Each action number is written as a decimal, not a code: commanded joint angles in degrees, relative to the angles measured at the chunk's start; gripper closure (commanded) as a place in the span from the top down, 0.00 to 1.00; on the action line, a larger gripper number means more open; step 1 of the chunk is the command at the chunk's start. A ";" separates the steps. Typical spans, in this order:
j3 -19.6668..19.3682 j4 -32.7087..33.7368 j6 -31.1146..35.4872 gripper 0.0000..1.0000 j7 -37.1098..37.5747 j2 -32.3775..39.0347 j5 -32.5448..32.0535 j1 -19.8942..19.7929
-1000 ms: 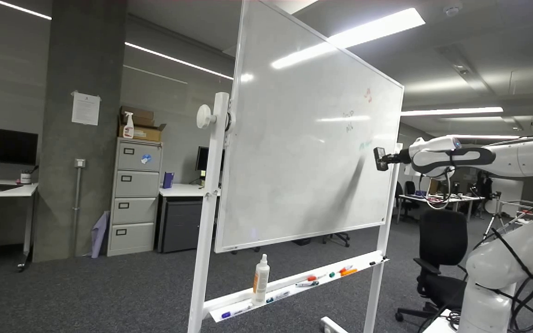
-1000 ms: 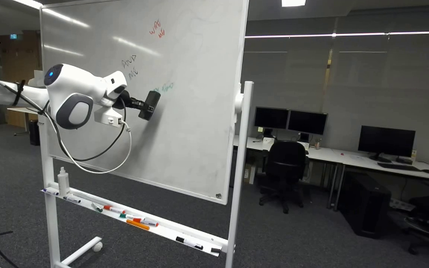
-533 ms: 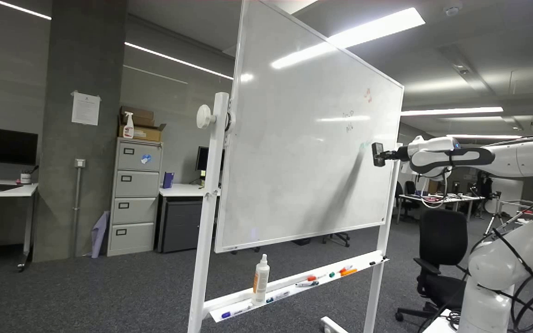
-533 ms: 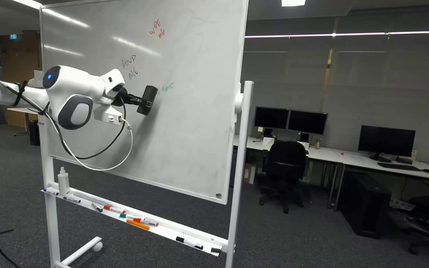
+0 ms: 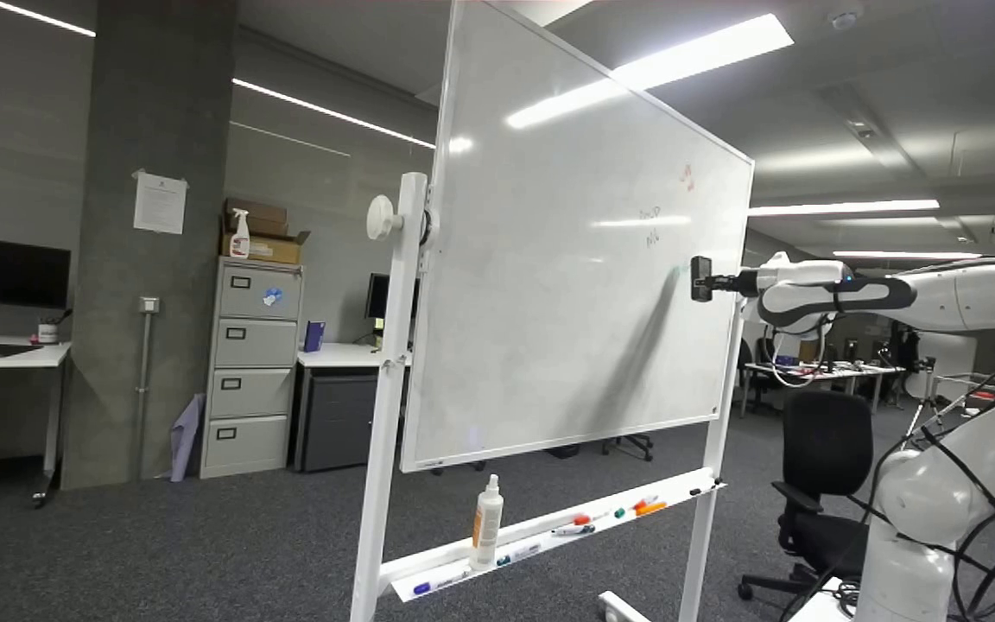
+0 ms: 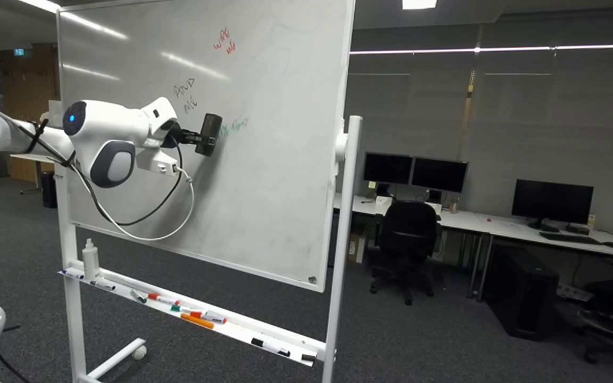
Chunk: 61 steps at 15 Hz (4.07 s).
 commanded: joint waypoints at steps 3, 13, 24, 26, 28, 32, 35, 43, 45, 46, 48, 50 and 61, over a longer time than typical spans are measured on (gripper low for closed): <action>-3.28 2.42 11.04 0.31 -0.46 5.80 -0.63 4.99; -6.60 11.18 8.89 0.31 -0.75 10.36 -1.16 9.67; -9.62 13.14 8.89 0.31 -1.04 13.50 -1.93 13.32; -9.93 13.34 8.89 0.31 -1.00 13.66 -2.23 13.47; -10.43 13.71 8.89 0.31 -0.83 13.94 -2.31 13.57; -11.53 14.43 8.89 0.31 -0.56 14.35 -2.04 14.08; -12.76 15.23 8.89 0.31 -0.45 14.76 -1.78 14.52; -16.65 18.17 8.89 0.31 0.01 16.75 -1.20 15.46; -17.35 18.76 8.89 0.31 0.14 17.12 -1.01 15.59; -17.72 19.06 8.89 0.31 0.21 17.27 -0.90 15.72; -18.67 19.72 8.89 0.31 0.28 17.66 -0.75 16.00; -19.58 20.40 8.89 0.31 0.43 18.30 -0.57 16.09; -22.21 22.90 8.89 0.31 0.90 21.04 0.09 16.14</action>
